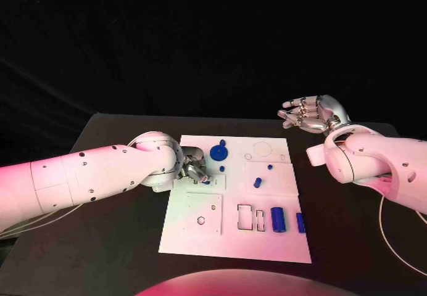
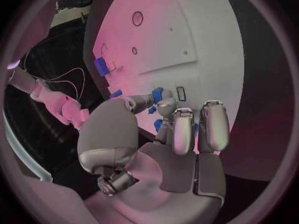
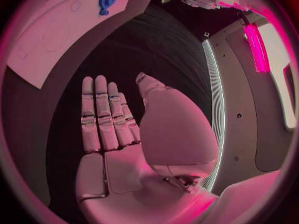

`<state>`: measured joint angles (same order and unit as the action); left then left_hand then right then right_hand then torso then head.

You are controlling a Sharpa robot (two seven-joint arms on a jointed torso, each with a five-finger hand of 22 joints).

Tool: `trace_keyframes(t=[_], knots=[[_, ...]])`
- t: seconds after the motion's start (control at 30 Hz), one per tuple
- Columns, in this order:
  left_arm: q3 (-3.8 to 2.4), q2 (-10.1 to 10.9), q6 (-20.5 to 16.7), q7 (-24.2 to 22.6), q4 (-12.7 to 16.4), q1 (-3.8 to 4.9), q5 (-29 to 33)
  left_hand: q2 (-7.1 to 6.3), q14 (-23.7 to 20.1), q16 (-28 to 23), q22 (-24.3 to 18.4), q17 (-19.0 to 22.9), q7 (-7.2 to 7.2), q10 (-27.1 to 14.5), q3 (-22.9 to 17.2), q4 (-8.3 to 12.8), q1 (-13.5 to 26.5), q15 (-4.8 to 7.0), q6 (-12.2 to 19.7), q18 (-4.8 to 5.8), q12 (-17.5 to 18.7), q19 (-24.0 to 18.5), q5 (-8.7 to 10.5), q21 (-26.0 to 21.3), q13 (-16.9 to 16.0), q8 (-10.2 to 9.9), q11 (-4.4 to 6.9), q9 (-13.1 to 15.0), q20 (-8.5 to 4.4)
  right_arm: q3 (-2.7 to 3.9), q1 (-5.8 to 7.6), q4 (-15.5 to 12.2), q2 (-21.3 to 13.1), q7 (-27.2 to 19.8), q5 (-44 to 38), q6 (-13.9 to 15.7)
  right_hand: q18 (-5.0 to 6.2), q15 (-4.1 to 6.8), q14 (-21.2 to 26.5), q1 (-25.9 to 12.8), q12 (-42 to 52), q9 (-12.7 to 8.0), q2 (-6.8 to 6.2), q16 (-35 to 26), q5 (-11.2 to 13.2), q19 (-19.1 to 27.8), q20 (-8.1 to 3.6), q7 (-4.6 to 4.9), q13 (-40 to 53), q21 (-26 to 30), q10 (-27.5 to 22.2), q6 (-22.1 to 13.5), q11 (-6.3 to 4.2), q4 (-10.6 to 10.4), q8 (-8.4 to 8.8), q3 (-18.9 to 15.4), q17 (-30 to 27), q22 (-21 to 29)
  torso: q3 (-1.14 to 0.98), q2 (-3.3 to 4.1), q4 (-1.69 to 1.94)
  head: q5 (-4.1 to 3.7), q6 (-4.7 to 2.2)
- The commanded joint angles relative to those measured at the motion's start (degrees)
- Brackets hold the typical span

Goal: Assemble the parts on the task board

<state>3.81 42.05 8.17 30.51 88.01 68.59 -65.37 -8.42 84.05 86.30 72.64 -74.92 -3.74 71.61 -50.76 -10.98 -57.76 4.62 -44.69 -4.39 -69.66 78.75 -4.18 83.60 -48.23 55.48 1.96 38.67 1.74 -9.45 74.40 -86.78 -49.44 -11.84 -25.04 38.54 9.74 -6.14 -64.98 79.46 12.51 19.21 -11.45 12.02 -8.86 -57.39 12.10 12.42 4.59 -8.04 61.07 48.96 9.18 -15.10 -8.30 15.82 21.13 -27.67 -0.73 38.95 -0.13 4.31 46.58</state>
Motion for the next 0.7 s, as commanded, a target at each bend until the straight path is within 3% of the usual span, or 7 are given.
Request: trace_keyframes(t=[0.03,0.7], knots=[[0.23,-0.2,2.1,-0.13,0.03,-0.31,0.94,-0.03,3.83,0.32,0.02,-6.59,1.8,0.41,-6.36,6.07,0.71,0.4,-2.14,0.72,-0.08,0.41,-0.21,0.32,0.1,-0.24,0.03,0.1,-0.11,0.01,-0.05,0.04,0.03,-0.17,-0.64,-0.96,0.57,-0.07,0.58,-0.59,0.21,-0.09,-0.1,-0.31,0.04,0.16,0.17,0.93,-0.09,0.41,-0.29,-0.09,0.19,0.05,0.26,-0.43,-0.08,0.16,-0.05,0.01,0.0,0.02,0.05],[0.22,-0.39,2.05,-0.12,-0.36,-0.3,1.08,-0.58,3.84,0.3,0.12,-6.61,2.04,0.53,-4.21,4.46,4.64,0.55,-2.71,0.74,-0.21,0.49,0.3,0.27,0.28,-0.75,0.2,0.41,-0.28,0.01,-0.19,0.13,-0.02,-0.63,-0.06,-1.02,0.68,-0.27,0.5,-3.68,1.15,-0.35,0.89,-1.67,0.08,-0.08,0.5,1.04,-0.77,1.27,-0.72,0.18,0.34,-1.43,0.65,-4.5,-0.26,2.2,0.0,-0.02,0.02,0.04,0.18]])
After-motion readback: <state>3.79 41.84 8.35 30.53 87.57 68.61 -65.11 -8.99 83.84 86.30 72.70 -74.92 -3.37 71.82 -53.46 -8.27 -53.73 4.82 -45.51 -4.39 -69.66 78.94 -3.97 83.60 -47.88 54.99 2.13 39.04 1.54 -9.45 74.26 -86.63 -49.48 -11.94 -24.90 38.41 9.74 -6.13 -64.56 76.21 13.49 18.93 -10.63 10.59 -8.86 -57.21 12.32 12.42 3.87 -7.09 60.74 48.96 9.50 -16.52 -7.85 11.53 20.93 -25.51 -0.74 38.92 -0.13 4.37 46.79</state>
